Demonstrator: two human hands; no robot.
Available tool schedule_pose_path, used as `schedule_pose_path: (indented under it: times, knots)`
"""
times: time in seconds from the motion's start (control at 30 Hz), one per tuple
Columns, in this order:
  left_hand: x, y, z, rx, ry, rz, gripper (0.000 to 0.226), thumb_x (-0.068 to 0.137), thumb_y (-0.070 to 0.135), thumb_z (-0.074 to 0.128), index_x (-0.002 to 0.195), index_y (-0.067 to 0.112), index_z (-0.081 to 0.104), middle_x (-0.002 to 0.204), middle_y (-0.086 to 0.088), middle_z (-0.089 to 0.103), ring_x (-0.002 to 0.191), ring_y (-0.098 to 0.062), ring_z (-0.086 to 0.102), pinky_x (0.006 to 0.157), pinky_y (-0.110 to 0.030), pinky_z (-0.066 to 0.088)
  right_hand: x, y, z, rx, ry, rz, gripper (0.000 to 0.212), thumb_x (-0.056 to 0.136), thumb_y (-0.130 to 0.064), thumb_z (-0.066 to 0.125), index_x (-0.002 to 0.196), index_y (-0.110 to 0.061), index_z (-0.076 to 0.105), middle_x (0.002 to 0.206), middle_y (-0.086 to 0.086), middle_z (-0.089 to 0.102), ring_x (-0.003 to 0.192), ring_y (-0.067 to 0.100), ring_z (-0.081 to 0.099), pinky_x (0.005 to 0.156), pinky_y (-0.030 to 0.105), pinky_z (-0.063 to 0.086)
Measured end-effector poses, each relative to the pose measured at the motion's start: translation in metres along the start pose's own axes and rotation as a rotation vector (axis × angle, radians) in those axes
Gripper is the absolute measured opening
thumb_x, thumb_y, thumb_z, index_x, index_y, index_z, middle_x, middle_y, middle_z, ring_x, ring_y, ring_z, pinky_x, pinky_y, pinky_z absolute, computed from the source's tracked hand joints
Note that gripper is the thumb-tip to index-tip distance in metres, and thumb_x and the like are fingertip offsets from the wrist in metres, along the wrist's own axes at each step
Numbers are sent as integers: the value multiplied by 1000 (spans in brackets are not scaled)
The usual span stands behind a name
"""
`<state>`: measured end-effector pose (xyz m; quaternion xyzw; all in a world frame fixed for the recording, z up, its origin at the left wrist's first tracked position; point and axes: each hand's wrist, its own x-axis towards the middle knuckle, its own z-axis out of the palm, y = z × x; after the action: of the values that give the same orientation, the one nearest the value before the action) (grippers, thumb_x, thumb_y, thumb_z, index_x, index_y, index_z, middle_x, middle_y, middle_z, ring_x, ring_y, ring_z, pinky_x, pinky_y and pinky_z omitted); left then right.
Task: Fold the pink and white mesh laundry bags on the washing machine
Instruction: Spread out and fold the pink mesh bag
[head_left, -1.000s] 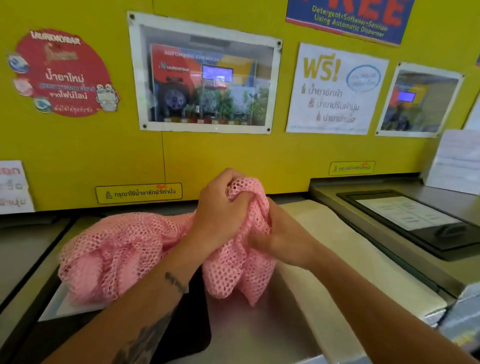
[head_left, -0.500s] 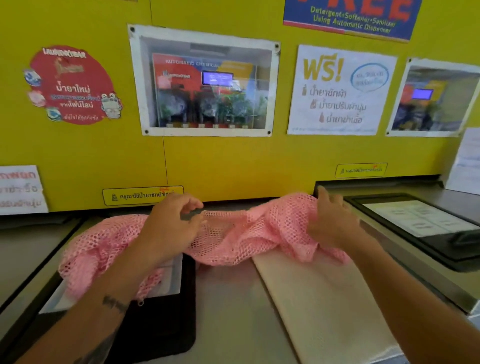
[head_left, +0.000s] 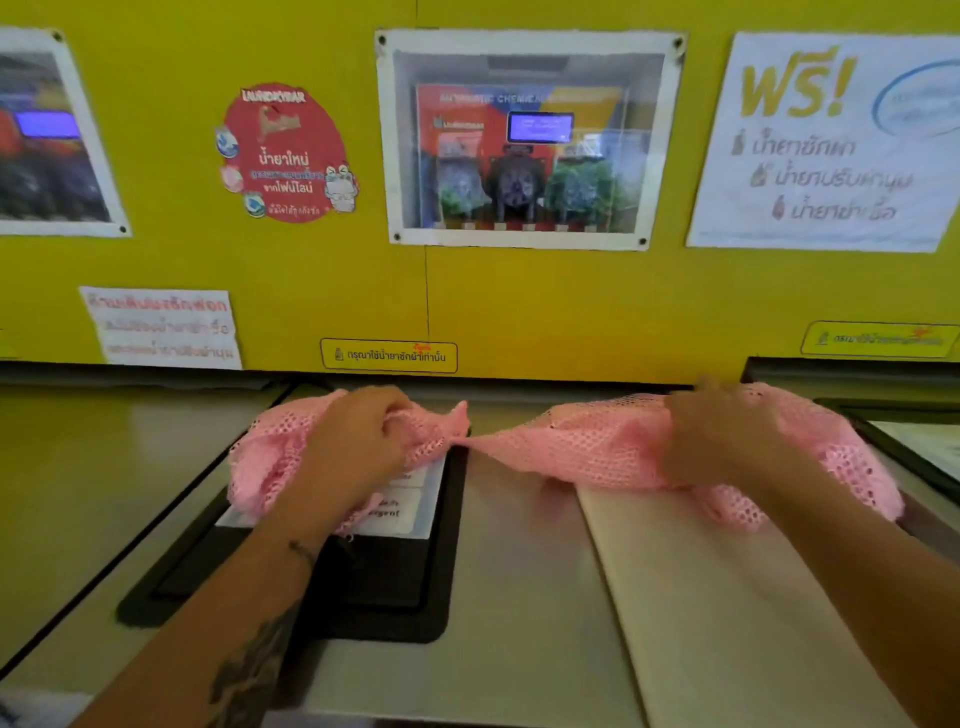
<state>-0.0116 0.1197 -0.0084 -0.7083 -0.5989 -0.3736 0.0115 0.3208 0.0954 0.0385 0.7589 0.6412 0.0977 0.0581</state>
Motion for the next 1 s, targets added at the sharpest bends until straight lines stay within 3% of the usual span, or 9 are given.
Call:
schedule_pose_path:
  times: [0.13,0.3,0.4,0.5,0.57,0.63,0.8,0.9,1.0]
  knots:
    - [8,14,-21,-309,202,5,24,92,3,56,95,22,71,74,2,65,50,-6,47,50,-23,37,-8,-59,-40,417,124,-308,67,84,-32,58,148,-27,38,150,6,42,136,31,41,110,50,36]
    - [12,10,-69,-340,273,97,15,92,13,60,96,26,67,76,-1,65,63,-13,56,58,-29,48,-13,-145,-62,793,-188,-633,55,81,-28,73,132,-30,52,129,-8,63,114,13,60,97,32,49]
    - [-1,-21,-86,-127,-37,-5,53,83,45,66,132,30,52,123,-2,58,107,-17,56,95,-41,49,-7,-189,-47,534,-198,-602,5,85,-23,64,88,-20,62,87,-1,64,77,12,60,61,18,47]
    - [-23,-56,-86,51,-277,-98,51,82,44,68,129,27,58,124,-6,58,115,-24,54,100,-40,44,1,-216,-30,480,-217,-566,23,81,-23,65,103,-17,61,99,2,63,90,19,62,71,27,51]
    - [-29,-81,-88,-46,-111,-166,9,84,21,67,90,29,67,93,-3,68,90,-25,63,75,-33,49,5,-222,-28,432,-198,-597,45,82,-16,63,127,-19,56,118,2,60,110,23,59,86,29,49]
    - [-28,-104,-99,-48,41,-299,21,83,8,58,74,27,57,75,2,63,73,-22,61,60,-32,45,9,-221,-25,369,-177,-617,52,84,-12,58,135,-22,53,134,2,57,122,23,54,94,30,44]
    - [-16,-156,-119,-23,56,-453,29,79,20,62,108,21,58,102,-5,64,90,-28,63,76,-41,54,13,-200,-28,220,-154,-611,9,83,-21,58,75,-17,59,95,7,69,77,19,56,69,36,44]
    - [-6,-158,-132,-95,283,-474,39,79,20,65,117,18,59,112,-5,61,100,-26,60,83,-37,51,1,-186,-54,401,-311,-671,19,86,-31,61,86,-14,70,80,-4,66,71,12,55,68,35,42]
    - [-5,-126,-140,-179,448,-343,22,82,1,56,98,16,62,97,-3,64,84,-19,59,66,-23,42,-5,-198,-66,668,-263,-592,33,93,-41,63,121,-26,66,113,-13,65,105,11,60,89,31,44]
